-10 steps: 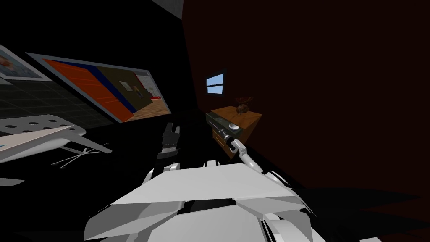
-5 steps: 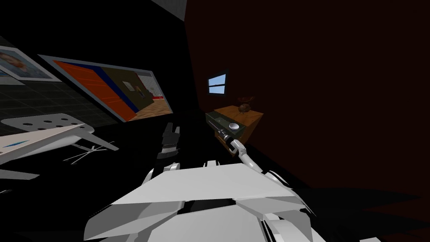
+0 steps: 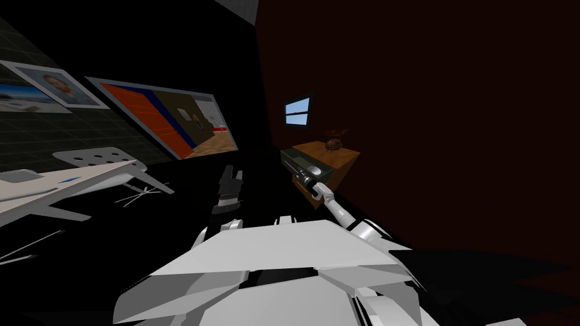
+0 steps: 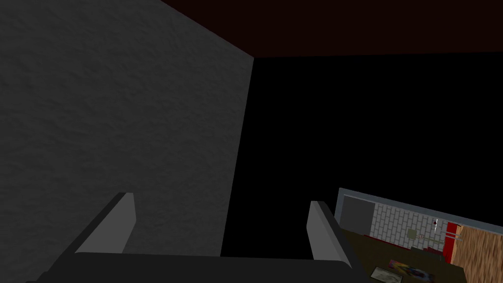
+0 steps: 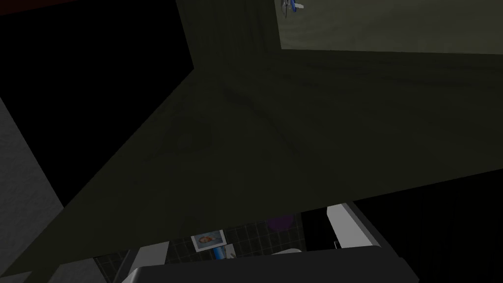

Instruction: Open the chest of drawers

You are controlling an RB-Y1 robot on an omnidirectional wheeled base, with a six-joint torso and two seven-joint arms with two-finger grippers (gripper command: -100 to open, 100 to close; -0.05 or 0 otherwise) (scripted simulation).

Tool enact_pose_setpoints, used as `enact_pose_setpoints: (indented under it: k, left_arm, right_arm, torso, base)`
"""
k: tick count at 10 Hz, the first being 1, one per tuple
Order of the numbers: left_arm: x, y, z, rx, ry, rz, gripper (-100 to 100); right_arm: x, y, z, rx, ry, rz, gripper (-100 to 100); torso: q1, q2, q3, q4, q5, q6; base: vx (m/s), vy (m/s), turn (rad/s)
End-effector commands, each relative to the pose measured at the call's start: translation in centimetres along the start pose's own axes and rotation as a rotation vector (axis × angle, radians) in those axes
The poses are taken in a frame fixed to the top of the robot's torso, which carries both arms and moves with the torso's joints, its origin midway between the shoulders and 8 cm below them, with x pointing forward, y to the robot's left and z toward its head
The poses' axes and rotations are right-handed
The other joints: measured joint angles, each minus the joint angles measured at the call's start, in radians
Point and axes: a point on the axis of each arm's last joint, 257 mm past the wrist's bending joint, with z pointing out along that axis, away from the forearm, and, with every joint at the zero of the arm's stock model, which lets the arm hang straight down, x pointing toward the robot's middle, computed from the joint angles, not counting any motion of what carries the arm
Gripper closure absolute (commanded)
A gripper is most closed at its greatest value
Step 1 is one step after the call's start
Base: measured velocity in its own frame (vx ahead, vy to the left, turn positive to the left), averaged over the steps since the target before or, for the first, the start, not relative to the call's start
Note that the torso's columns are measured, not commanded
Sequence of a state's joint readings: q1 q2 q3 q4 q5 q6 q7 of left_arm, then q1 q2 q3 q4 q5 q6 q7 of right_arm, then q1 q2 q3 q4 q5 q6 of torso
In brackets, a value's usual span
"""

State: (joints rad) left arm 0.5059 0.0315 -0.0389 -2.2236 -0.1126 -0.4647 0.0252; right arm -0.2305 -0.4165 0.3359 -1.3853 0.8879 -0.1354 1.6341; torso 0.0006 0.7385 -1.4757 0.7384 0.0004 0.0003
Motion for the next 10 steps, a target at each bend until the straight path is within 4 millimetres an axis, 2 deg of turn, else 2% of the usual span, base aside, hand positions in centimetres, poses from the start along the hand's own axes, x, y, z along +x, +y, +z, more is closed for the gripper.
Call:
enact_pose_setpoints:
  k: [1,3,4,5,10]
  left_arm:
    - [0.0,0.0,0.0,0.0,0.0,0.0,0]
    - [0.0,0.0,0.0,0.0,0.0,0.0,0]
    - [0.0,0.0,0.0,0.0,0.0,0.0,0]
    - [0.0,0.0,0.0,0.0,0.0,0.0,0]
    - [0.0,0.0,0.0,0.0,0.0,0.0,0]
  right_arm:
    - [2.0,-2.1,0.7,0.006,0.025,0.003,-100]
    - [3.4,-3.7,1.1,0.014,0.045,0.004,-100]
    - [2.9,-3.0,1.0,0.007,0.036,0.002,-100]
    - [3.0,-3.0,1.0,0.006,0.039,0.006,0]
    - [3.0,-2.8,1.0,0.004,0.038,0.007,0]
  torso:
    - [0.002,0.001,0.001,0.0,0.001,0.0]
    - [0.0,0.0,0.0,0.001,0.001,0.0]
    - [-0.002,0.0,0.0,0.001,0.0,0.001]
    - [-0.002,0.0,0.0,0.002,0.0,0.001]
    - [-0.001,0.0,0.0,0.0,0.0,0.0]
  base:
    - [-0.083,0.024,0.086]
    - [-0.076,0.018,0.083]
    - [-0.028,0.006,0.024]
    - [0.0,0.0,0.0]
    - [0.0,0.0,0.0]
